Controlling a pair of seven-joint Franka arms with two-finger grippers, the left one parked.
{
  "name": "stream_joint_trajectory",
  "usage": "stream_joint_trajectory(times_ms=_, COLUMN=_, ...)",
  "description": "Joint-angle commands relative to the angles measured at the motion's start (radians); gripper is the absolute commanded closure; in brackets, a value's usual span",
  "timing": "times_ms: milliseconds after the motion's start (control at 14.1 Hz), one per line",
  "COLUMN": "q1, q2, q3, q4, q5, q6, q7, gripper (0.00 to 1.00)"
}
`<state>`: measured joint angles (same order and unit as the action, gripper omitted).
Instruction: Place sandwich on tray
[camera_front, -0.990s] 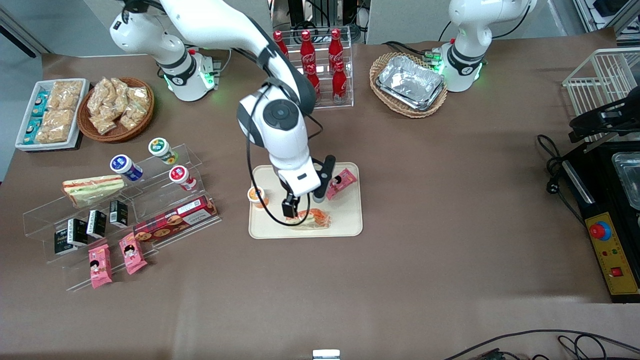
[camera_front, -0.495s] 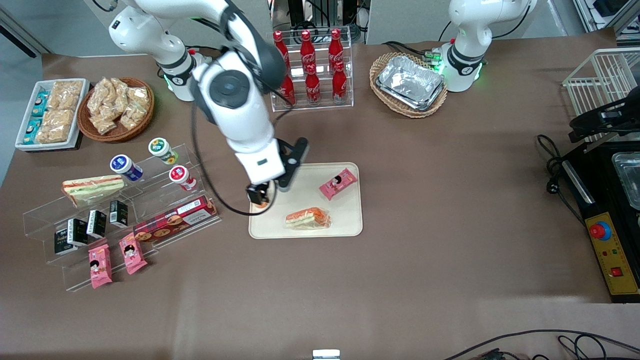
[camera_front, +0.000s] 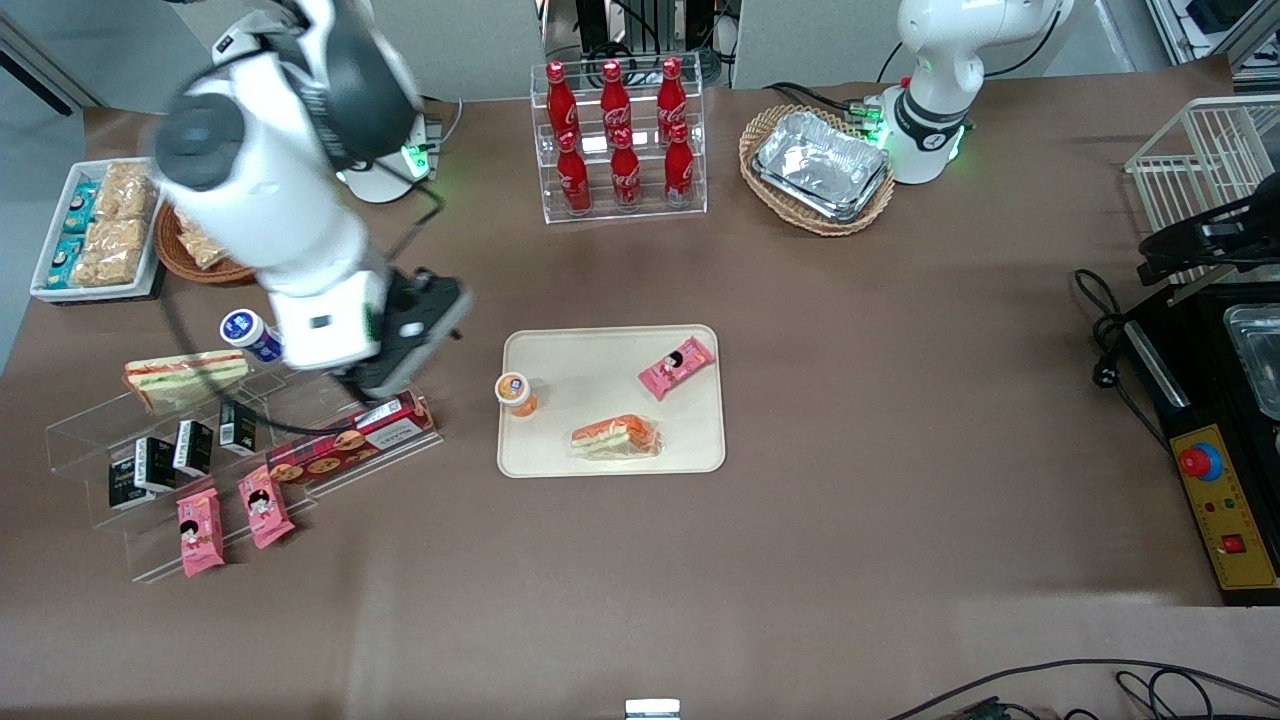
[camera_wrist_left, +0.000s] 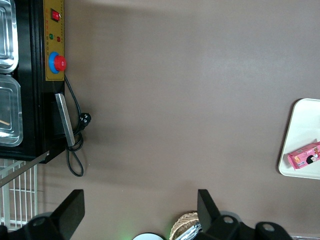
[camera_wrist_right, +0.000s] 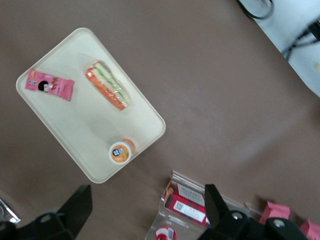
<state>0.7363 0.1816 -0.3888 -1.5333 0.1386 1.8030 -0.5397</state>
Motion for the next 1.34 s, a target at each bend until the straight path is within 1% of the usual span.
stream_joint_trajectory(times_ms=0, q1=-0.136, q2=-0.03, q3=0.019, q4=0.013, q5=0.073, q6=-0.071, q7=0.047, gripper=0.0)
stream_joint_trajectory(times_ms=141, q1=-0.224, q2=-0.033, q3=0.037, q4=0.013, q5=0.082, q6=-0.086, q7=0.047, gripper=0.0)
stream_joint_trajectory(times_ms=212, q1=-0.301, q2=-0.033, q3=0.08, q4=0.013, q5=0.082, q6=-0.086, q7=0.049, gripper=0.0)
stream_joint_trajectory(times_ms=283, q1=-0.38, q2=-0.037, q3=0.147, q4=0.013, q5=0.073, q6=-0.086, q7=0.052, gripper=0.0)
stream_joint_trajectory(times_ms=354, q1=-0.444, q2=-0.042, q3=0.181, q4=0.013, q5=0.068, q6=-0.096, q7=0.064, gripper=0.0)
stream_joint_trajectory(times_ms=424, q1=-0.48, q2=-0.042, q3=0.183, q4=0.013, q5=0.067, q6=-0.108, q7=0.096, gripper=0.0)
stream_joint_trajectory(times_ms=495, q1=-0.504, q2=-0.042, q3=0.18, q4=0.013, q5=0.067, q6=-0.125, q7=0.133, gripper=0.0)
stream_joint_trajectory(times_ms=566, q1=-0.523, q2=-0.043, q3=0.179, q4=0.013, q5=0.046, q6=-0.129, q7=0.159, gripper=0.0)
stream_joint_trajectory(times_ms=636, q1=-0.525, q2=-0.051, q3=0.182, q4=0.013, q5=-0.026, q6=-0.129, q7=0.212, gripper=0.0)
stream_joint_trajectory(times_ms=707, q1=-0.522, q2=-0.056, q3=0.189, q4=0.013, q5=-0.1, q6=-0.129, q7=0.306, gripper=0.0)
stream_joint_trajectory(times_ms=778, q1=-0.522, q2=-0.071, q3=0.191, q4=0.013, q5=-0.146, q6=-0.138, q7=0.39, gripper=0.0)
stream_joint_trajectory(times_ms=919, q1=-0.531, q2=-0.076, q3=0.212, q4=0.013, q5=-0.186, q6=-0.166, q7=0.463, gripper=0.0)
stream_joint_trajectory(times_ms=990, q1=-0.546, q2=-0.076, q3=0.212, q4=0.013, q5=-0.192, q6=-0.166, q7=0.478, gripper=0.0)
stream_joint_trajectory(times_ms=1061, q1=-0.581, q2=-0.076, q3=0.223, q4=0.015, q5=-0.179, q6=-0.166, q7=0.483, gripper=0.0)
stream_joint_trajectory(times_ms=1202, q1=-0.63, q2=-0.076, q3=0.274, q4=0.016, q5=-0.171, q6=-0.166, q7=0.483, gripper=0.0)
stream_joint_trajectory(times_ms=1273, q1=-0.647, q2=-0.076, q3=0.284, q4=0.018, q5=-0.171, q6=-0.166, q7=0.483, gripper=0.0)
